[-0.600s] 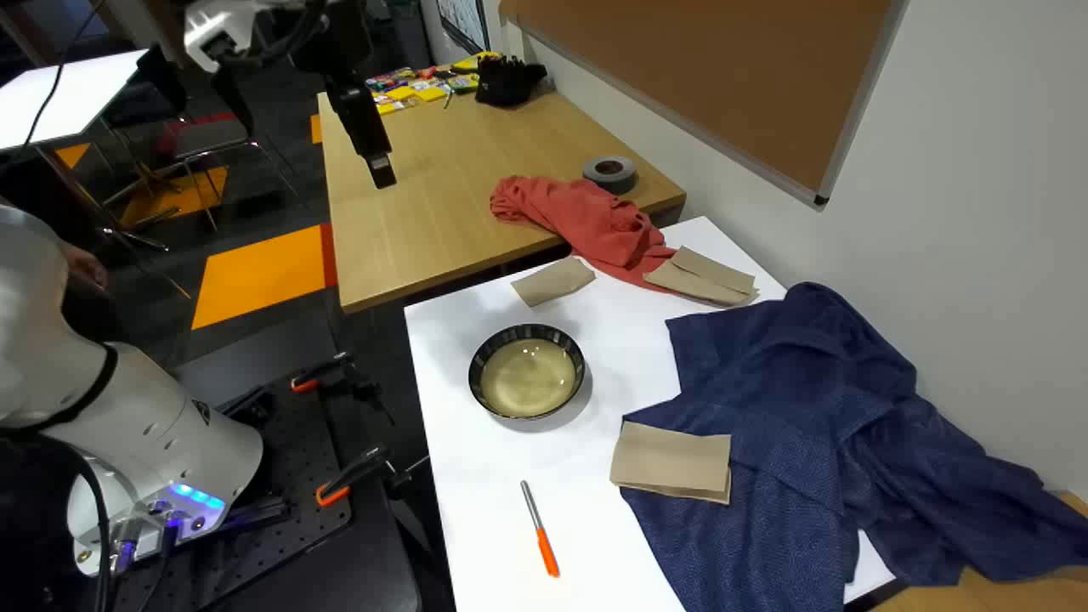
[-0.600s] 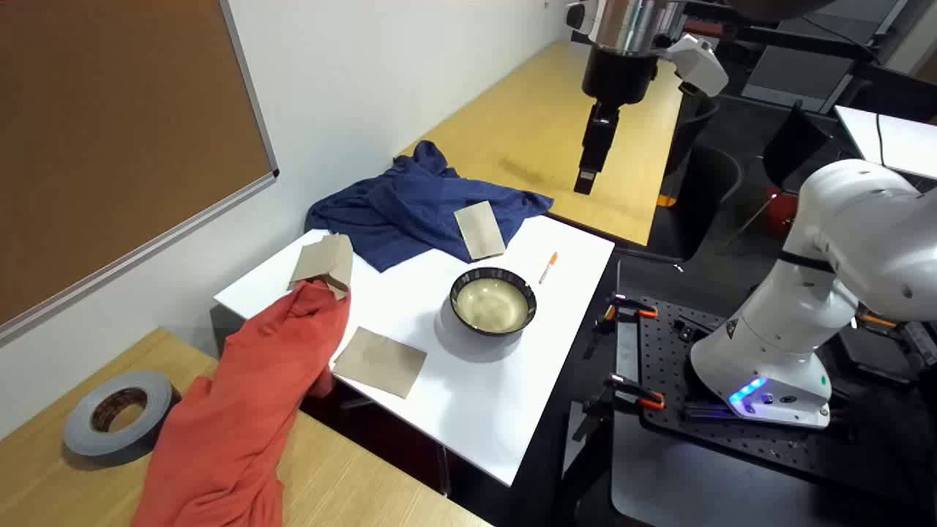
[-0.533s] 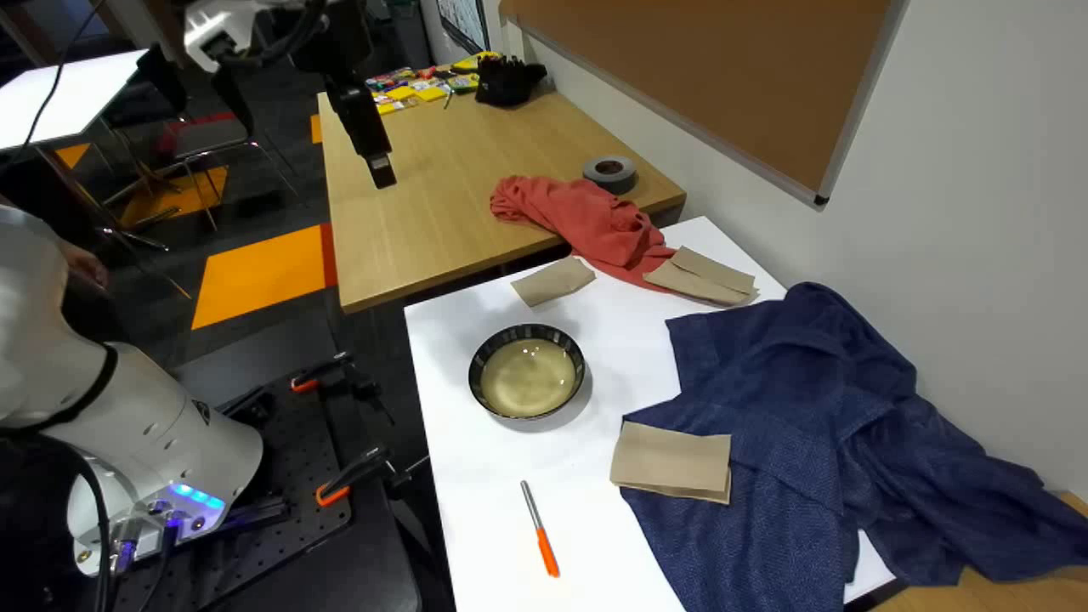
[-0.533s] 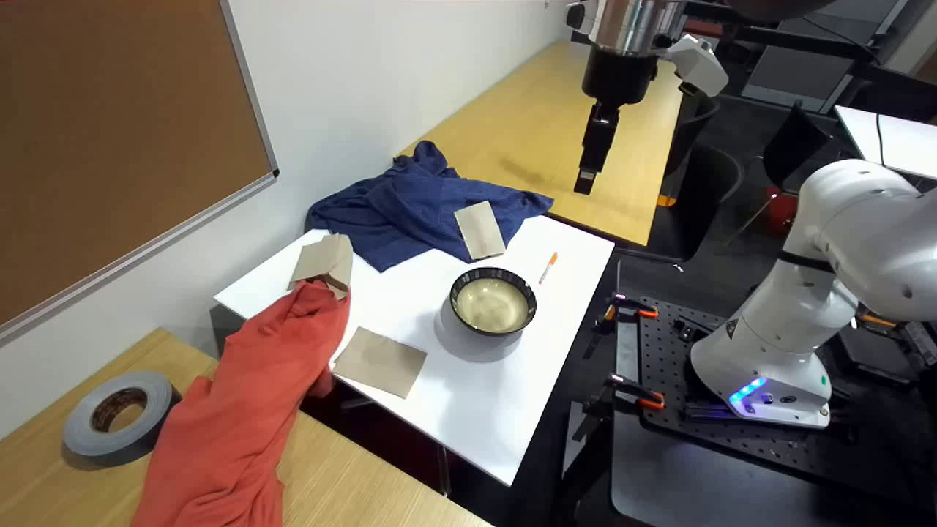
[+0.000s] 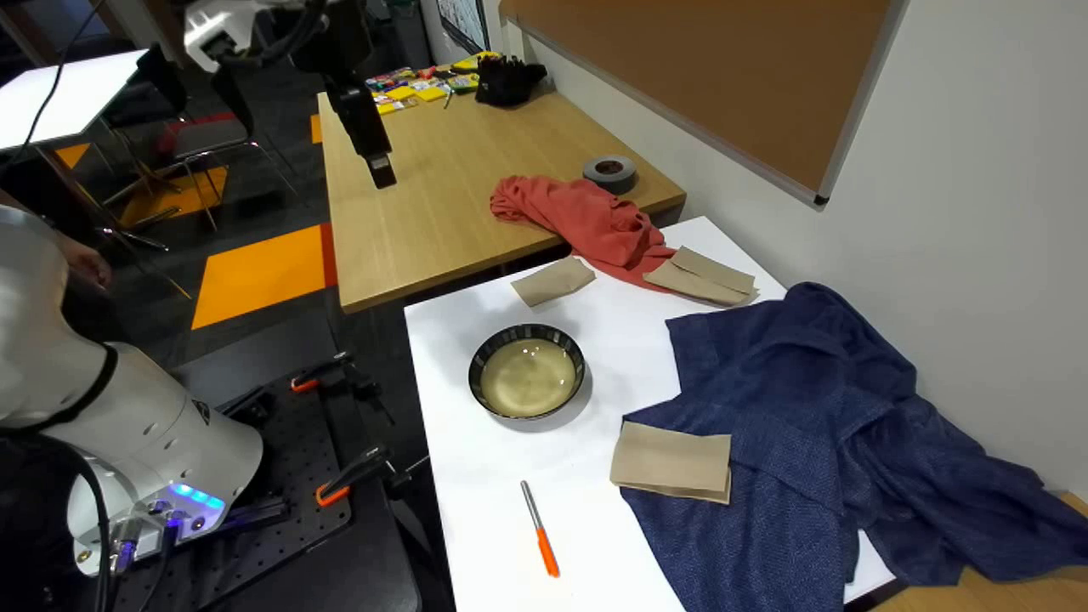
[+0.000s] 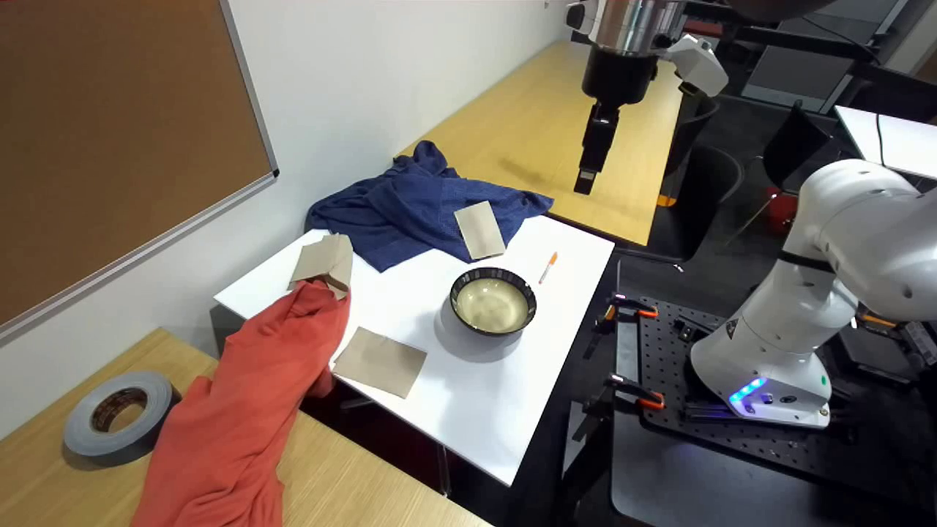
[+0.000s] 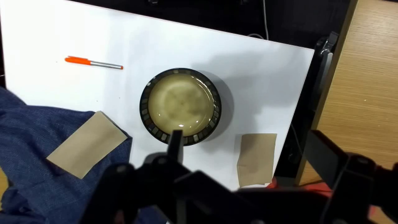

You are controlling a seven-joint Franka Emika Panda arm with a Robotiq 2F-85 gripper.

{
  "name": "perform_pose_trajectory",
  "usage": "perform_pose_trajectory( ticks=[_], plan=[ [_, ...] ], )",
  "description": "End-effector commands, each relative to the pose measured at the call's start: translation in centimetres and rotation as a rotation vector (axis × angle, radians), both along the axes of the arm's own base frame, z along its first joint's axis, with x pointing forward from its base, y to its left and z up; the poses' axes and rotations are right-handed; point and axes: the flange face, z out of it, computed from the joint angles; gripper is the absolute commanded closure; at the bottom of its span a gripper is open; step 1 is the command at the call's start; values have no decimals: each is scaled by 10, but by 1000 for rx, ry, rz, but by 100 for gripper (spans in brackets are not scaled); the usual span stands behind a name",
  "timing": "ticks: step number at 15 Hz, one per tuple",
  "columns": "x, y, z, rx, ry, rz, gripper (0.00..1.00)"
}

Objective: Put the pen in the bowl then remove the pen and put it on the table

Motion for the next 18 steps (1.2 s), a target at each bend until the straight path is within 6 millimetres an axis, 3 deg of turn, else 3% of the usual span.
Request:
perform_pose_trajectory(
  ticks=[1,5,11,18],
  plan=[
    [0,0,1,0,1,0,0],
    [11,-16,-6,-4,-12,-95,0],
    [31,-76,-36,-10,-50,-438,0],
    [31,-131,-103,-43,-40,-823,0]
  ],
)
